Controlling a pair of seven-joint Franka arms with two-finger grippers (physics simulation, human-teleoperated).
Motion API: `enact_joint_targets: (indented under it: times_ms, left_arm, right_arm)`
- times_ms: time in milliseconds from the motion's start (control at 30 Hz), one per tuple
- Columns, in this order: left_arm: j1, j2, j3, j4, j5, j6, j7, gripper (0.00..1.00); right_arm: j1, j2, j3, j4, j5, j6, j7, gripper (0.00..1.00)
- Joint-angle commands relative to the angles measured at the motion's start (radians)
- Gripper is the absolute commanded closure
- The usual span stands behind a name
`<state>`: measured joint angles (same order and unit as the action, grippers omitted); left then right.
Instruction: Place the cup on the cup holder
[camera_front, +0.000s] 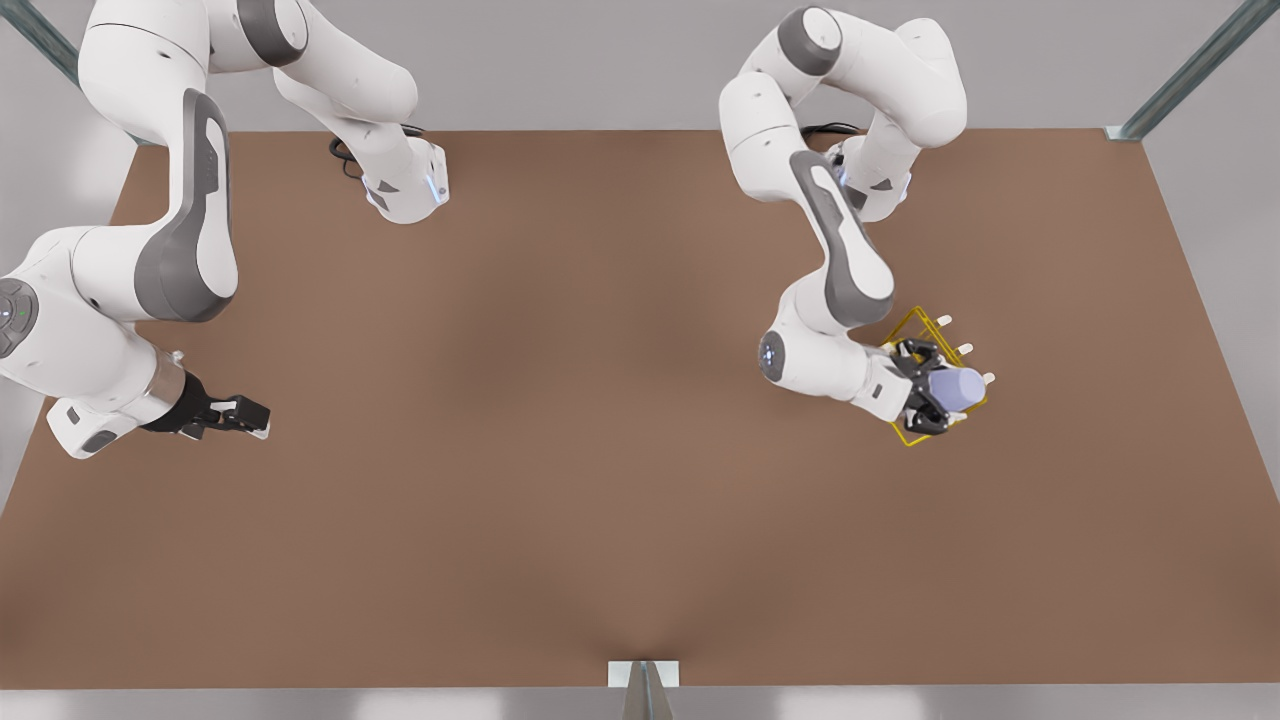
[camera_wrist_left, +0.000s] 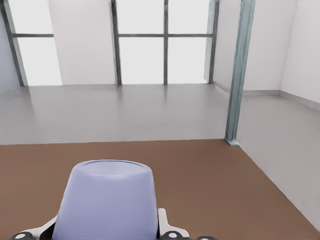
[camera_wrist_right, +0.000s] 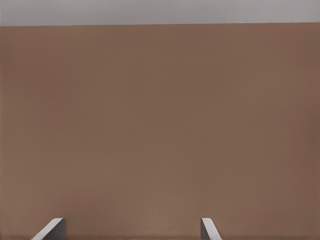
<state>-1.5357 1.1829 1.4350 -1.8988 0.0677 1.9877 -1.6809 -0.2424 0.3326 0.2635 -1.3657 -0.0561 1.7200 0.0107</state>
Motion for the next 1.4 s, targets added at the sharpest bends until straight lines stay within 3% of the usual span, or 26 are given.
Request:
enact_joint_targets:
  times_ms: [0, 100, 400, 700, 1100, 1167, 1200, 1367]
  left_arm:
    - [0.000, 0.018, -0.001, -0.008, 0.027, 0.103, 0.158, 0.31]
    - [0.088, 0.050, 0.001, -0.005, 0.024, 0.194, 0.047, 0.31]
    - [0.128, 0.115, -0.033, -0.020, 0.029, 0.260, -0.141, 0.31]
    - [0.022, 0.136, -0.053, -0.140, 0.021, 0.250, -0.186, 0.31]
    - [-0.006, 0.136, -0.105, -0.175, 0.020, 0.230, -0.255, 0.31]
    - [-0.006, 0.136, -0.113, -0.175, 0.020, 0.229, -0.276, 0.24]
    - [-0.007, 0.136, -0.116, -0.175, 0.020, 0.227, -0.295, 0.00]
    - [-0.018, 0.127, -0.111, -0.186, 0.023, 0.217, -0.310, 0.00]
  right_arm:
    - [0.000, -0.001, 0.000, 0.000, 0.001, 0.000, -0.006, 0.00]
    - [0.000, -0.001, 0.000, 0.000, 0.001, 0.000, -0.006, 0.00]
    - [0.002, -0.001, 0.000, 0.002, 0.002, 0.001, -0.003, 0.00]
    - [0.008, -0.001, 0.002, 0.002, 0.002, 0.001, 0.008, 0.00]
    - [0.008, -0.001, 0.003, 0.002, 0.004, 0.001, 0.006, 0.00]
    - [0.008, 0.000, 0.003, 0.002, 0.006, 0.001, 0.005, 0.00]
    - [0.008, -0.001, 0.003, 0.002, 0.005, 0.001, 0.005, 0.00]
    - [0.006, 0.000, 0.003, 0.002, 0.006, 0.001, 0.000, 0.00]
